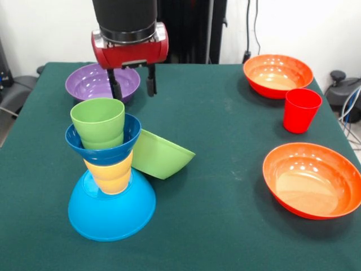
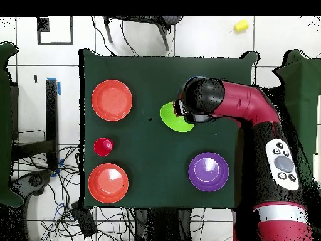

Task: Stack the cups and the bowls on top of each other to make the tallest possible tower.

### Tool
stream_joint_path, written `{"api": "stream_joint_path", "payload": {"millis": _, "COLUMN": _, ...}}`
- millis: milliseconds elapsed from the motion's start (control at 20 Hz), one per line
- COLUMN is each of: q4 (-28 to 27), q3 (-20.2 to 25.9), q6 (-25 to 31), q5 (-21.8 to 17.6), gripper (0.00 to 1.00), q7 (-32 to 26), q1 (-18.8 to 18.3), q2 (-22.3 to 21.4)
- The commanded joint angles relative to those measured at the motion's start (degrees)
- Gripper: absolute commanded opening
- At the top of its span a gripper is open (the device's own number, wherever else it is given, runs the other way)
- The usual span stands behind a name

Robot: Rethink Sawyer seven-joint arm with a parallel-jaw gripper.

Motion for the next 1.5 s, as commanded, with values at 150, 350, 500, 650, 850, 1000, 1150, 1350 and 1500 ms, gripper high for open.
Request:
{"api": "stream_joint_path", "payload": {"millis": 150, "q4": -1.82, "q3": 1.88, "q6": 22.35, "q5": 4.75, "gripper": 1.00, "q7": 2.93, "q1": 0.86, "q2": -5.80}}
{"api": "stream_joint_path", "payload": {"millis": 350, "q4": -0.90, "q3": 5.44, "q6": 25.01, "q5": 7.77, "gripper": 1.00, "q7": -2.36, "q1": -1.25, "q2": -7.00}}
{"api": "stream_joint_path", "payload": {"millis": 500, "q4": 0.75, "q3": 6.55, "q6": 20.49, "q5": 10.64, "gripper": 1.00, "q7": -1.87, "q1": -1.99, "q2": -7.43}}
{"api": "stream_joint_path", "payload": {"millis": 650, "q4": 0.70, "q3": 6.59, "q6": 17.44, "q5": 11.98, "gripper": 1.00, "q7": -0.13, "q1": -1.43, "q2": -7.20}}
{"api": "stream_joint_path", "payload": {"millis": 850, "q4": 0.36, "q3": 6.22, "q6": 14.06, "q5": 13.53, "gripper": 1.00, "q7": 2.84, "q1": 0.33, "q2": -7.49}}
{"api": "stream_joint_path", "payload": {"millis": 1000, "q4": -0.94, "q3": 5.97, "q6": 10.76, "q5": 14.44, "gripper": 1.00, "q7": 5.30, "q1": 2.09, "q2": -6.57}}
{"api": "stream_joint_path", "payload": {"millis": 1150, "q4": -1.20, "q3": 5.51, "q6": 8.31, "q5": 14.47, "gripper": 1.00, "q7": 6.24, "q1": 3.38, "q2": -5.35}}
{"api": "stream_joint_path", "payload": {"millis": 1350, "q4": -2.01, "q3": 4.75, "q6": 5.28, "q5": 14.27, "gripper": 1.00, "q7": 7.56, "q1": 5.36, "q2": -3.08}}
{"api": "stream_joint_path", "payload": {"millis": 1500, "q4": -1.56, "q3": 4.55, "q6": 2.53, "q5": 14.74, "gripper": 1.00, "q7": 8.36, "q1": 6.61, "q2": -1.80}}
